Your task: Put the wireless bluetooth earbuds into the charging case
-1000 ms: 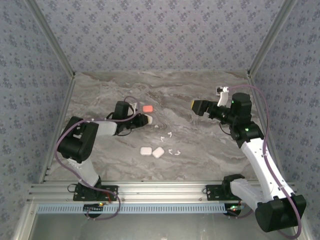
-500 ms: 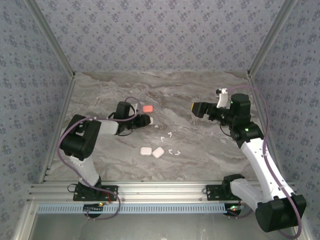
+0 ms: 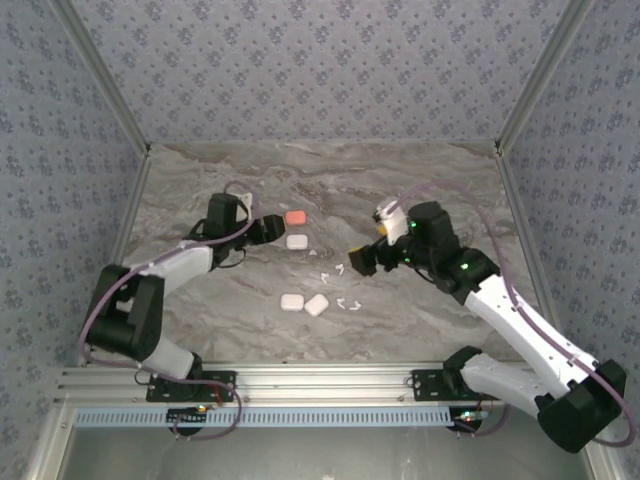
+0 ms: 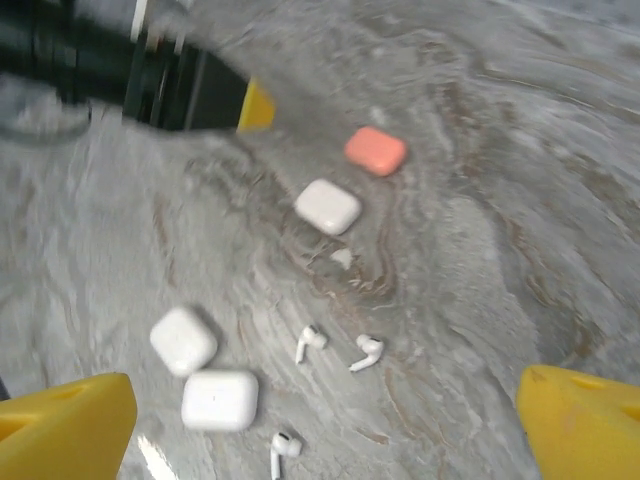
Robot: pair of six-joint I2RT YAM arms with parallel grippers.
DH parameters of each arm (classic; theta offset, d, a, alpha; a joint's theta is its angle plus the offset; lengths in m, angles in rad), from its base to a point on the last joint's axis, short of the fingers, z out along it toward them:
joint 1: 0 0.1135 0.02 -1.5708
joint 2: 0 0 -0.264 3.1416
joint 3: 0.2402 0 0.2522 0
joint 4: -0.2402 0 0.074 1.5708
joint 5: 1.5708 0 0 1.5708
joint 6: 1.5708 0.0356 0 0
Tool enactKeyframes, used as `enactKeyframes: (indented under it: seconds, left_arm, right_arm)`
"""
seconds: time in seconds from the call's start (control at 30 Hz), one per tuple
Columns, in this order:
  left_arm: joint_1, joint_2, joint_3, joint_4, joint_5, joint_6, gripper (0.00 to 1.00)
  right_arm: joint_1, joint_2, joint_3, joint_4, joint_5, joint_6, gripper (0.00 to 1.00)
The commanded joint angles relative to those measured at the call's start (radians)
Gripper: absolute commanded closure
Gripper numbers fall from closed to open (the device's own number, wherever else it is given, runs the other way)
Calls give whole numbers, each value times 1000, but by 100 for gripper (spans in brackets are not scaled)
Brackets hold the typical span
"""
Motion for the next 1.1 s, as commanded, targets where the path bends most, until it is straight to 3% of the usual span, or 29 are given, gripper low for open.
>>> enactKeyframes:
  seconds: [0.0, 0.23, 0.4, 0.7, 1.07]
  left_arm:
    - [23, -136, -6, -91, -79, 49, 20]
    - [113, -415, -61, -174, -209, 35, 4]
    - [191, -561, -80, -258, -224, 47, 1]
    - [258, -664, -102, -325, -227, 56, 1]
    - [265, -666, -108, -323, -224, 59, 1]
  right_arm:
    - [108, 71, 26, -32, 107, -226, 0]
    - [308, 352, 105, -29, 224, -409, 0]
    - [385, 577, 201, -33, 232, -476, 0]
    - [417, 830, 369, -64, 213, -524, 1]
    - [437, 965, 441, -94, 186, -534, 9]
